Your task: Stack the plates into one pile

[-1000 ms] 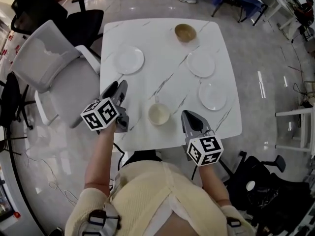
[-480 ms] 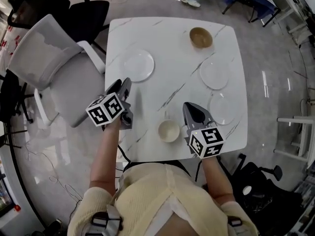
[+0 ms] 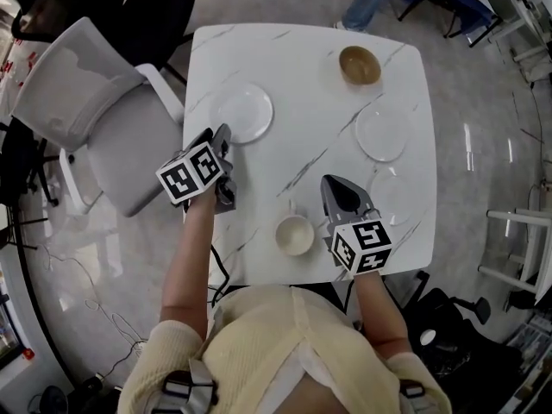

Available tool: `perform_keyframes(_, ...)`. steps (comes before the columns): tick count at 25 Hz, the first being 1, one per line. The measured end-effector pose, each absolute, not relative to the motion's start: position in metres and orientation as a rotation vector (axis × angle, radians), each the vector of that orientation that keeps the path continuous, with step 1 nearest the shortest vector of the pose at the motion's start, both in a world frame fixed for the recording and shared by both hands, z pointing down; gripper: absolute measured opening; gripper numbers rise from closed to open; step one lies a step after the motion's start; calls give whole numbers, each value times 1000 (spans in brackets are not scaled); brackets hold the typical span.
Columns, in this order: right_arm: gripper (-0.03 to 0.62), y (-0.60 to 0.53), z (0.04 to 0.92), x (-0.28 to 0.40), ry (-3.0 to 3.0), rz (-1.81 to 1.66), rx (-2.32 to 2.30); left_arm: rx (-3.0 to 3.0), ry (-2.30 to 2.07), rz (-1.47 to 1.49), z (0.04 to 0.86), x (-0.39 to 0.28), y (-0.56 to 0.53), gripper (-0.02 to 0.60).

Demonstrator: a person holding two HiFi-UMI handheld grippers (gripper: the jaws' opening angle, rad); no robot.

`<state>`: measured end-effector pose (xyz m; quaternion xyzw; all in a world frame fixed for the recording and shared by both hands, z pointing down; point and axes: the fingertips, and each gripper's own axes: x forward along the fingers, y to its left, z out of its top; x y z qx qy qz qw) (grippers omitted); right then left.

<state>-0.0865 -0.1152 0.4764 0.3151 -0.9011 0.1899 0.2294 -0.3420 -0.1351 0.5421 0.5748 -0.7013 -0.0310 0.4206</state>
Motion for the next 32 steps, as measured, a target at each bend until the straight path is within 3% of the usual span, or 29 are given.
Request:
perform_keyframes(20, 3, -132, 469, -64, -2559, 568, 679, 1264, -1941, 329, 565, -356, -146, 164)
perform_keyframes(28, 3, -130, 473, -60, -2559, 583, 644, 1255, -1955, 350, 566, -356, -147, 163)
perform_keyframes(32, 3, -128, 470, -59, -2562, 576, 632, 1231, -1946, 281, 565, -358, -145, 132)
